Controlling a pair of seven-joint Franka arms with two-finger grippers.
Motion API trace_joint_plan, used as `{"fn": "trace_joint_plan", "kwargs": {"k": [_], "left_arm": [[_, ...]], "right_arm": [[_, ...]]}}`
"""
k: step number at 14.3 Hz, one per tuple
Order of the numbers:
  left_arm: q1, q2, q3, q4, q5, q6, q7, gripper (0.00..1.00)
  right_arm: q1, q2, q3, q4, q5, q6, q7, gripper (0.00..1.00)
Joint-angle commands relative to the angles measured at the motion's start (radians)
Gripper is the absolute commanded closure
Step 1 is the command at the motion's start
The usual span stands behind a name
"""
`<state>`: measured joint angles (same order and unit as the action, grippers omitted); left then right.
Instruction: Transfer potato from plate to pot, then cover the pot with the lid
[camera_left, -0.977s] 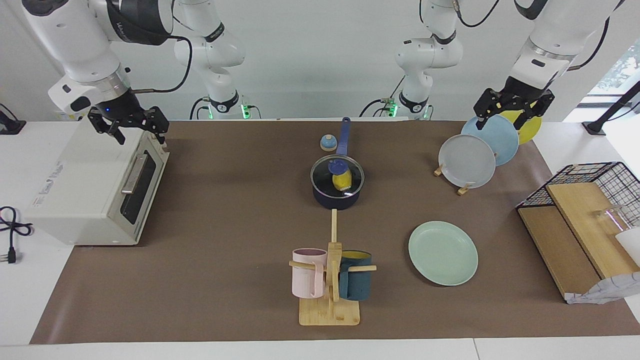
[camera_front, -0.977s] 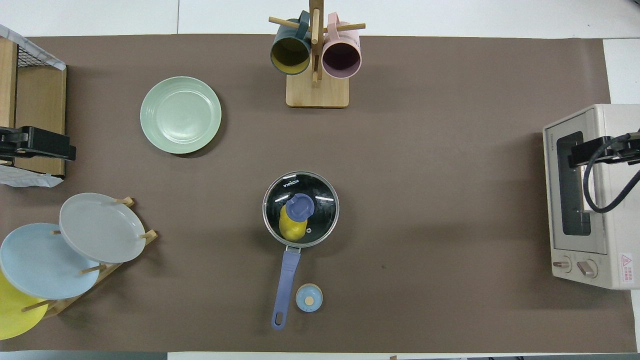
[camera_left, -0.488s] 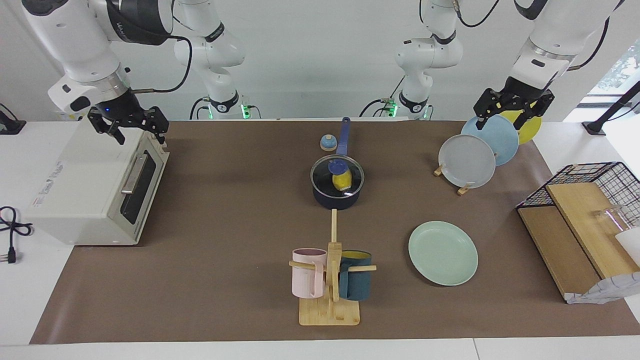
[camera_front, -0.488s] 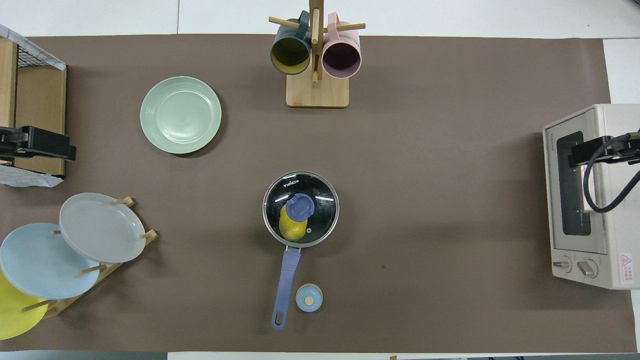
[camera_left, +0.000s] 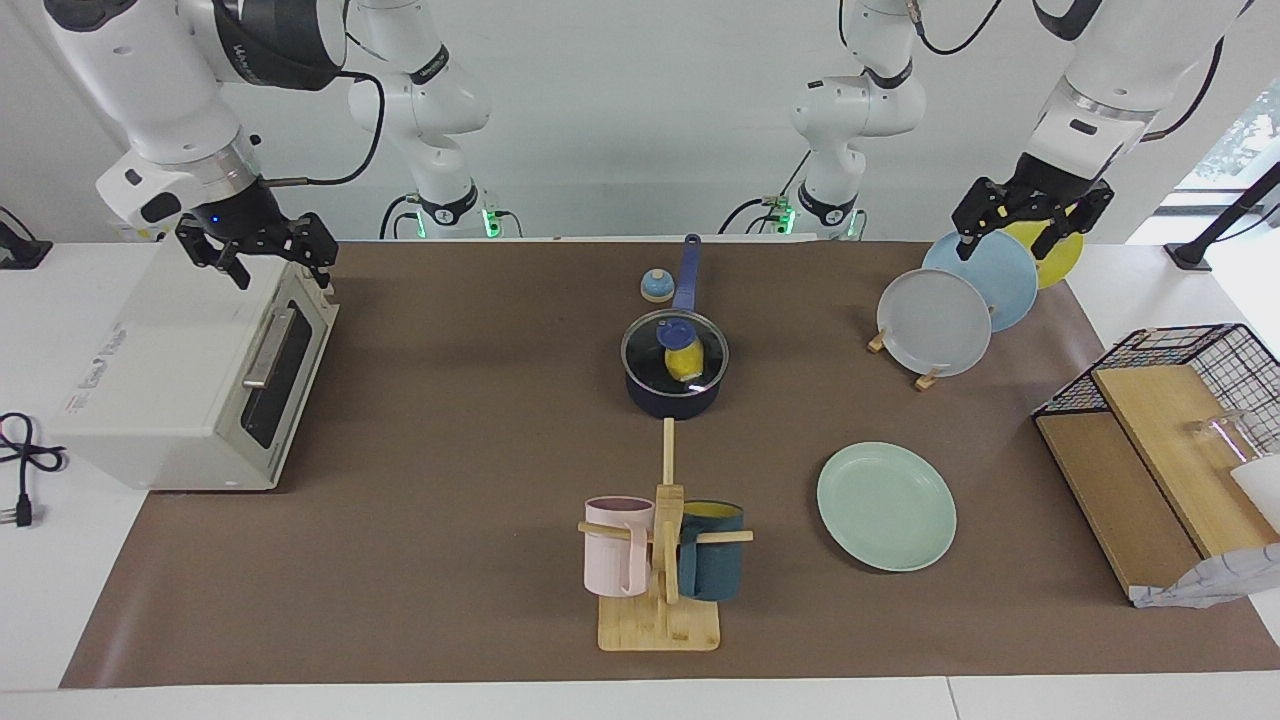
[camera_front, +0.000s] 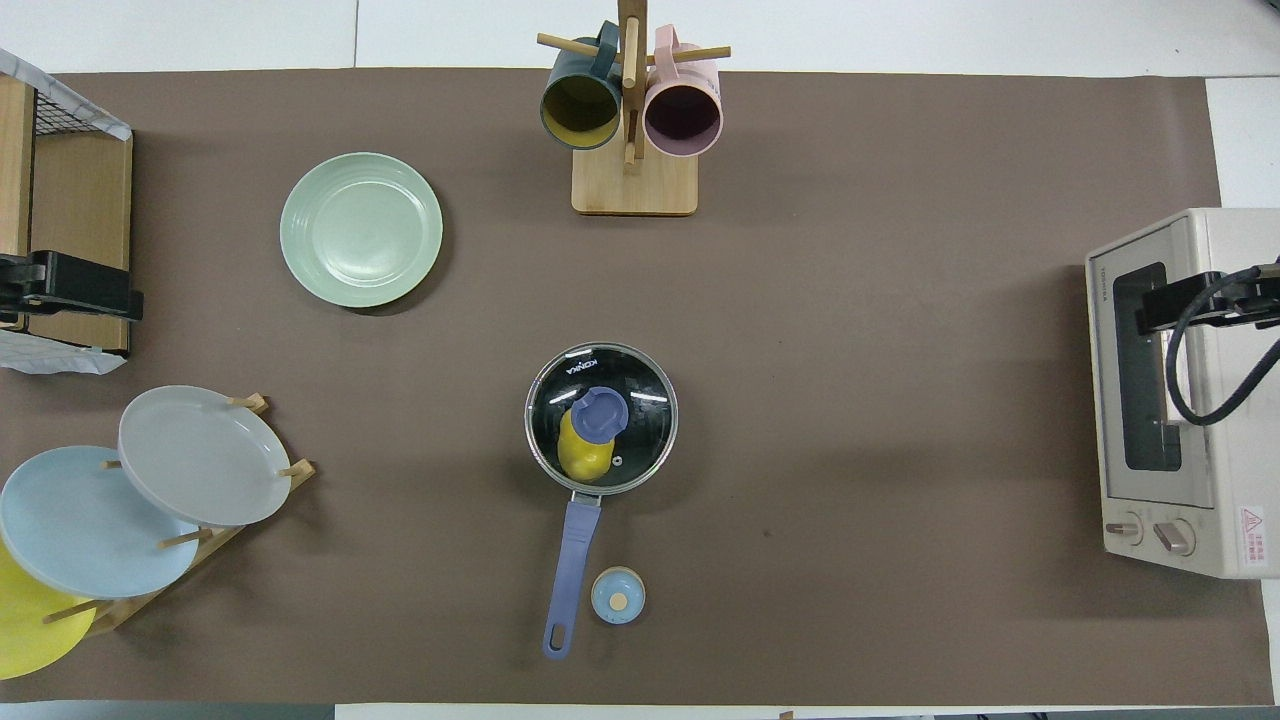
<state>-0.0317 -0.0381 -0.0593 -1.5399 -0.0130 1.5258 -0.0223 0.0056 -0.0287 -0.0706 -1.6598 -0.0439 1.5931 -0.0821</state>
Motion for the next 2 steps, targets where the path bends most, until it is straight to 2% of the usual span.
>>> {"fn": "trace_joint_plan", "kwargs": {"k": [1, 2], "left_arm": [[0.015, -0.022, -0.007, -0.028, -0.007, 0.019, -0.002, 0.00], [0.015, -0.022, -0.008, -0.028, -0.007, 0.019, -0.002, 0.00]], "right_arm": [[-0.013, -0.007, 0.008, -0.006, 0.021, 0.011, -0.015, 0.00], [-0.013, -0.008, 0.008, -0.008, 0.021, 0.010, -0.015, 0.00]]}}
